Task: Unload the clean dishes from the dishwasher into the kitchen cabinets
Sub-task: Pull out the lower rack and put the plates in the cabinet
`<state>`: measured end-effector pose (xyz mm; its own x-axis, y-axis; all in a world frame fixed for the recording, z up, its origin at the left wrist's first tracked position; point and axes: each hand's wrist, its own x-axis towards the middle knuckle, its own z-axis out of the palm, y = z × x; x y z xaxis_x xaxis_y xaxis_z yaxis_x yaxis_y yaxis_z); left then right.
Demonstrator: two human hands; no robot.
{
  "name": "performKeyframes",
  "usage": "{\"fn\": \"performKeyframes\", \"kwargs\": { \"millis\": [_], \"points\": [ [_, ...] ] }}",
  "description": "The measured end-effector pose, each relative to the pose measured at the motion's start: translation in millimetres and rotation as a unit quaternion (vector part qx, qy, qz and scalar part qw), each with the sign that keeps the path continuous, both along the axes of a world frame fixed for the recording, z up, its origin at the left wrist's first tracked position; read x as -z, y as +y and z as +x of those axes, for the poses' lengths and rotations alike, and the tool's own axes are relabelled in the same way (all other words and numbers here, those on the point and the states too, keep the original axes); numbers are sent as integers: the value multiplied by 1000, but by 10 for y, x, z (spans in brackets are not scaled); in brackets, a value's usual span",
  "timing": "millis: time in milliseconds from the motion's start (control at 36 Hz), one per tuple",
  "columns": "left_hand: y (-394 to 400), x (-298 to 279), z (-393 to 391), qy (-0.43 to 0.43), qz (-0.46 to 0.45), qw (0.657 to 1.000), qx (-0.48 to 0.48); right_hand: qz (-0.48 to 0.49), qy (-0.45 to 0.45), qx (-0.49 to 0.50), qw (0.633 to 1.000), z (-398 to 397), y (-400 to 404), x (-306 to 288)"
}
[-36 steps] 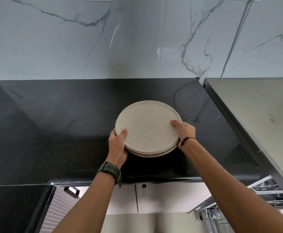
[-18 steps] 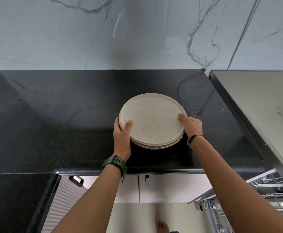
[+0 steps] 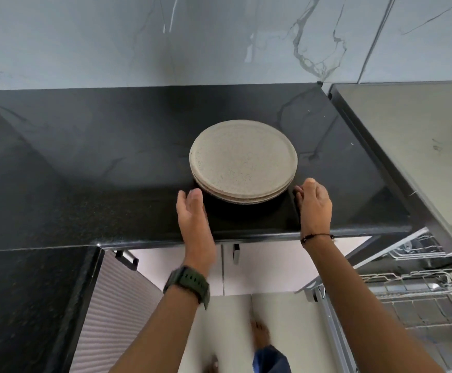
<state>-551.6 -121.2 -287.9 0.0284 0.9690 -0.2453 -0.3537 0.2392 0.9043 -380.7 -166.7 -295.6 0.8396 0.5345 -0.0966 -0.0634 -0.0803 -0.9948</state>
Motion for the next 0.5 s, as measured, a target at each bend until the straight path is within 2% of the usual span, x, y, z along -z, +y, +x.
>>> {"fn": "performKeyframes", "kwargs": {
  "millis": [56,139,250,306,333,361,417,444,500],
  "points": [
    [-290,1,-80,-26,2,1000,-5,42,5,33,999,-167,-184,47],
    [-714,173,-154,-9,16,1000,-5,67,-45,52,995,-483,-505,214],
    [-1048,543,-173,144,44,988,42,-17,-95,-44,994,-871,-825,679],
    [-1121,691,-167,229,72,968,73,-61,-99,-109,987,-994,-900,893],
    [-1129,755,-169,271,116,952,84,-77,-91,-139,983,-1024,-906,989],
    [-1123,826,-172,314,169,929,96,-92,-82,-164,979,-1036,-895,1068],
    [-1067,996,-162,412,284,856,127,-114,-62,-210,969,-1026,-835,1218],
    [-1012,1077,-156,462,340,807,144,-117,-60,-229,964,-1011,-790,1289],
    [-884,1197,-139,554,442,682,180,-116,-72,-259,956,-970,-680,1421]
  ]
}}
